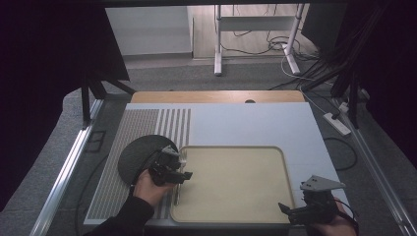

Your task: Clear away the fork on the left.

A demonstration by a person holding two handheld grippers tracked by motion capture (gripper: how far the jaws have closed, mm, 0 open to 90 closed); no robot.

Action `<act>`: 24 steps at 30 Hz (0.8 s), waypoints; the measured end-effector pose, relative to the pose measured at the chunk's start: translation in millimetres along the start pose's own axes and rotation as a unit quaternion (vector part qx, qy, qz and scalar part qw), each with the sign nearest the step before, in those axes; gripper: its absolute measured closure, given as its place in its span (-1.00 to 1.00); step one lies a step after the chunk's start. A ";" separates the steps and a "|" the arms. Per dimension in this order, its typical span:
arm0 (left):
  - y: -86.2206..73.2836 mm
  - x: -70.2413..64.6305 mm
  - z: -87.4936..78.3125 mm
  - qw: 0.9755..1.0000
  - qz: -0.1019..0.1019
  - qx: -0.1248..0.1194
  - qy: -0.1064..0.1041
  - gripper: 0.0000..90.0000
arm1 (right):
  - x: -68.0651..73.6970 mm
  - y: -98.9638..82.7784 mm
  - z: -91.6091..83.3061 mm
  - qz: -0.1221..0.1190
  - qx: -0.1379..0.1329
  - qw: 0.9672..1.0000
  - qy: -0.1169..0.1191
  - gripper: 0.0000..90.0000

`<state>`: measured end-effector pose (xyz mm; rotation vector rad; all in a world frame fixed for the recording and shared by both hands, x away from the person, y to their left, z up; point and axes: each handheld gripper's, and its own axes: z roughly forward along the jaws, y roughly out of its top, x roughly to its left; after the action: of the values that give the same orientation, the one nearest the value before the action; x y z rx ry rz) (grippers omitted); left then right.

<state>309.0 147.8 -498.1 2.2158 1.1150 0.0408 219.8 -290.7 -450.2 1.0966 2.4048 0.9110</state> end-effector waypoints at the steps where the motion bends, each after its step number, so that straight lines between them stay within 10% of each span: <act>1: -0.4 0.8 -1.4 1.000 -0.001 -0.005 -0.003 -0.41 | 0.0 0.0 0.0 0.000 0.000 1.000 0.000 -1.00; 10: -5.3 2.5 -12.6 0.999 0.019 -0.023 -0.014 -0.96 | -0.1 -0.1 -0.2 0.000 -0.001 1.000 0.000 -1.00; 24: -30.0 11.4 -46.8 0.997 0.005 -0.071 -0.007 -1.00 | 0.5 0.2 0.2 -0.001 0.001 1.000 -0.002 -1.00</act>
<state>280.9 194.0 -480.9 2.0926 1.0593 0.1046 219.7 -290.1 -450.1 1.0964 2.4035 0.9067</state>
